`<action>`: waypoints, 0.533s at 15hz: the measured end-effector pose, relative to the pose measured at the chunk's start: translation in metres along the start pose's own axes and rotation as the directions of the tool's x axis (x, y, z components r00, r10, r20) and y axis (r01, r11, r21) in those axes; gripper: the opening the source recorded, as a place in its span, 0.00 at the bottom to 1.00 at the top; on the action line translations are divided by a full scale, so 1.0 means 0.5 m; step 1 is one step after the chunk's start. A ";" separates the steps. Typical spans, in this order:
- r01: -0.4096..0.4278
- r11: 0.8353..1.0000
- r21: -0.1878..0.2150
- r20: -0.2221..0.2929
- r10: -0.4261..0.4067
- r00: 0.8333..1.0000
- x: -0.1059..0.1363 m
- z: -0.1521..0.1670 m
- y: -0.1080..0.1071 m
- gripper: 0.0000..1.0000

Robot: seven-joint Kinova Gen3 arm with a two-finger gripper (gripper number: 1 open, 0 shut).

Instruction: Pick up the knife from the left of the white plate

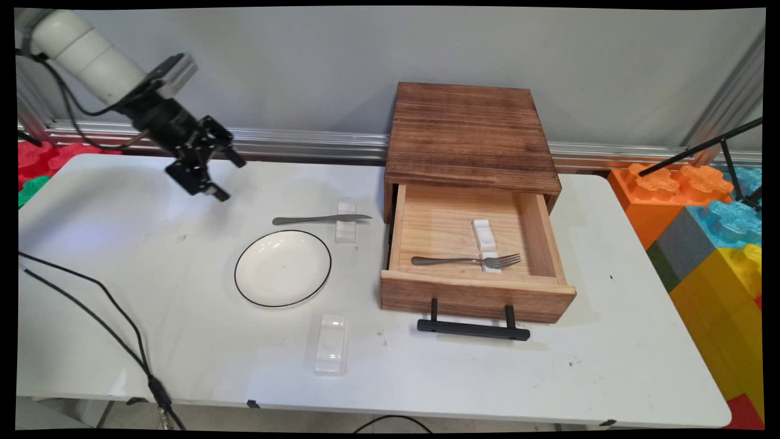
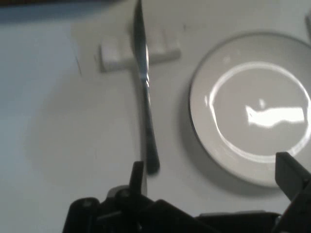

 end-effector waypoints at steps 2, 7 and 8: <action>0.009 1.000 0.000 -0.036 -0.009 0.999 0.019 0.025 -0.019 1.00; -0.018 1.000 -0.005 -0.085 0.018 0.996 0.044 0.094 -0.072 1.00; -0.025 1.000 -0.007 -0.087 0.024 0.996 0.045 0.105 -0.079 1.00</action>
